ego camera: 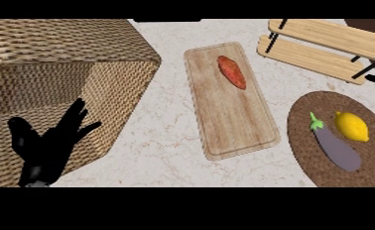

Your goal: Pick the lemon from the placemat and place it in the tiered shelf

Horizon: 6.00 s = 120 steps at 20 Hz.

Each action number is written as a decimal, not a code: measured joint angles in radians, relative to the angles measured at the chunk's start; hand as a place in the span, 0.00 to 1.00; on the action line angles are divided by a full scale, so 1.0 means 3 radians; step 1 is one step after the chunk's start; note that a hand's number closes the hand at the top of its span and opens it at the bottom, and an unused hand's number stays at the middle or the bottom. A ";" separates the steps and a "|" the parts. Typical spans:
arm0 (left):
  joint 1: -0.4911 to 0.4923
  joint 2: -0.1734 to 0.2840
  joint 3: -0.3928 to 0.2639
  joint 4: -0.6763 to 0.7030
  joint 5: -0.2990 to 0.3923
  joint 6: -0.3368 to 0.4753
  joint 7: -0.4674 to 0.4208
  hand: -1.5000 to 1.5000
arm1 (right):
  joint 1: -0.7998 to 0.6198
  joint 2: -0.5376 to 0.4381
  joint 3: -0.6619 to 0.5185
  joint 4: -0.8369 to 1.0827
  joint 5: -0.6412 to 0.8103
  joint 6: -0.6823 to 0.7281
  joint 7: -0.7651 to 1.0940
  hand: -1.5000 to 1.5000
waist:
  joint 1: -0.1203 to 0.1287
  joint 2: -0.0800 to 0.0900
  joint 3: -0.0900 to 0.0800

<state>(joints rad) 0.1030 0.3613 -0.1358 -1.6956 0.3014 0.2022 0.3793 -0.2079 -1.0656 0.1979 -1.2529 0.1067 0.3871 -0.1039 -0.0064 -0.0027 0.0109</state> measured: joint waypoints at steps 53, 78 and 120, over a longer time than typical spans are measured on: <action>-0.0423 -0.0239 0.0539 0.0822 -0.0306 -0.0401 -0.0323 0.50 | -0.0520 0.1718 0.0003 0.1021 0.1654 -0.0613 0.0155 1.00 | -0.0003 -0.0057 -0.0055; -0.0398 -0.0304 0.0626 0.0864 -0.0339 -0.0478 -0.0364 0.50 | -0.1912 0.2450 -0.0510 -0.1879 0.2079 -0.0607 0.3701 1.00 | -0.0039 -0.0049 0.0005; -0.0604 -0.0427 0.0683 0.0978 -0.0479 -0.0627 -0.0378 0.50 | -0.3312 0.1145 -0.1501 0.1745 0.2093 -0.0973 0.1552 1.00 | 0.0131 0.0014 0.0008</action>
<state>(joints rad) -0.0781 0.2333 0.0690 -1.4024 0.1578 0.0140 0.2660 -1.2016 -0.7220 -0.2525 -0.7293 0.7345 0.0951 0.3617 0.0330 0.0014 0.0134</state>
